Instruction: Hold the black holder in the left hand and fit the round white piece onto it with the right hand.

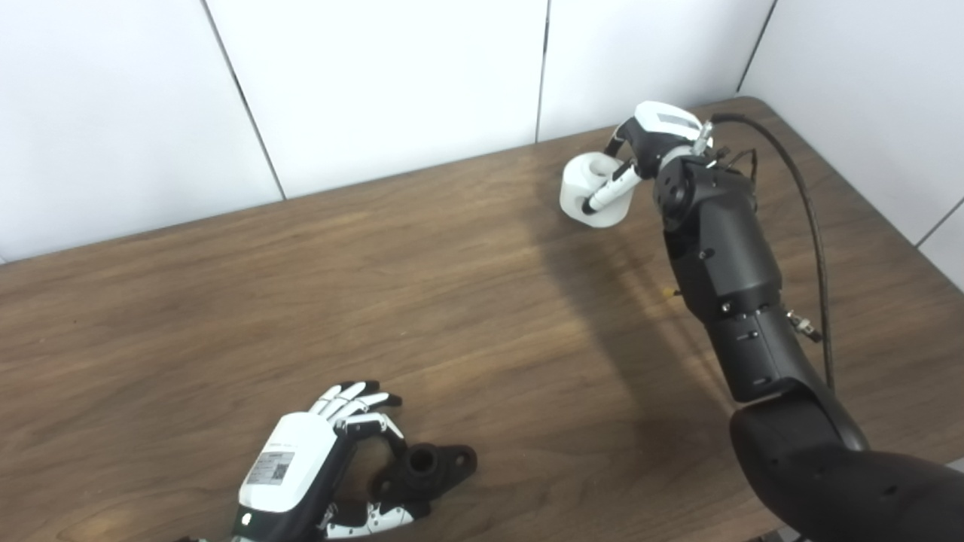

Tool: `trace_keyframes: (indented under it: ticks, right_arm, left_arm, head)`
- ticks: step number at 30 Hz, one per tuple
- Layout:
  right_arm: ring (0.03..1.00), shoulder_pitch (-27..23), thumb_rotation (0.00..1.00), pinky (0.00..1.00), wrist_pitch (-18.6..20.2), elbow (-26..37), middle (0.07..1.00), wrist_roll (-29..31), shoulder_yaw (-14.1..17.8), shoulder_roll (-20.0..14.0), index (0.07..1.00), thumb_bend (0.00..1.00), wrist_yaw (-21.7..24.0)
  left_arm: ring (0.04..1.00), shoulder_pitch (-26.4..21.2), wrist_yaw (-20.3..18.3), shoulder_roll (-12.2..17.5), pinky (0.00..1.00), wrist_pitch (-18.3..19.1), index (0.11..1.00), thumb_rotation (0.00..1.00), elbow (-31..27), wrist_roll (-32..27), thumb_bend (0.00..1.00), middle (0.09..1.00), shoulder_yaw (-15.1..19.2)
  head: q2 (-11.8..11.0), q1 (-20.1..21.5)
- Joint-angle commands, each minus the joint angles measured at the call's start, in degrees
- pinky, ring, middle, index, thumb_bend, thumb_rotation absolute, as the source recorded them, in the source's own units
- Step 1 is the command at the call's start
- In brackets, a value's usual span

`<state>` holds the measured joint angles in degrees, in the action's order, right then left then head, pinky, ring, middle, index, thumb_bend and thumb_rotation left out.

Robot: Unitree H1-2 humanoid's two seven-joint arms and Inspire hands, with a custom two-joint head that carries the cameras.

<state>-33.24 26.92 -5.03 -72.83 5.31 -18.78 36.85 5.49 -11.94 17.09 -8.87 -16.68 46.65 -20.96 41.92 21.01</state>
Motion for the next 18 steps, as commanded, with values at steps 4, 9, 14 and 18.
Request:
trace_keyframes:
  ticks: [4, 9, 14, 18]
  right_arm:
    - [0.924, -1.6, 0.15, 0.93, 0.0, 0.6, 0.821, 1.2, -0.2, -1.7, 0.492, 0.54, -2.4]
    - [0.924, -1.2, 0.14, 0.96, 0.0, 0.9, 0.815, 1.8, -0.6, -2.2, 0.486, 0.53, -2.8]
    - [0.935, -0.6, 0.13, 1.0, 0.0, 1.4, 0.83, 2.7, -1.4, -2.7, 0.484, 0.52, -4.3]
    - [0.926, 0.0, 0.13, 1.0, -0.1, 2.0, 0.817, 3.6, -2.6, -3.5, 0.484, 0.52, -5.4]
  left_arm:
    - [0.9, 1.1, -2.0, 1.1, 0.92, 1.9, 0.486, 0.05, -0.1, 1.0, 0.52, 0.81, 0.2]
    - [0.903, 1.1, -2.6, 0.9, 0.92, 2.7, 0.485, 0.05, -1.1, 0.5, 0.52, 0.811, 0.3]
    - [0.908, 0.9, -3.2, 0.8, 0.93, 3.1, 0.485, 0.05, -1.7, 0.3, 0.52, 0.815, 0.5]
    - [0.907, 1.0, -2.7, 0.7, 0.94, 2.8, 0.485, 0.05, -1.4, 0.1, 0.52, 0.812, 0.6]
  head:
    - [0.3, 0.0]
    - [0.5, -0.1]
    - [0.6, -0.1]
    - [0.6, -0.2]
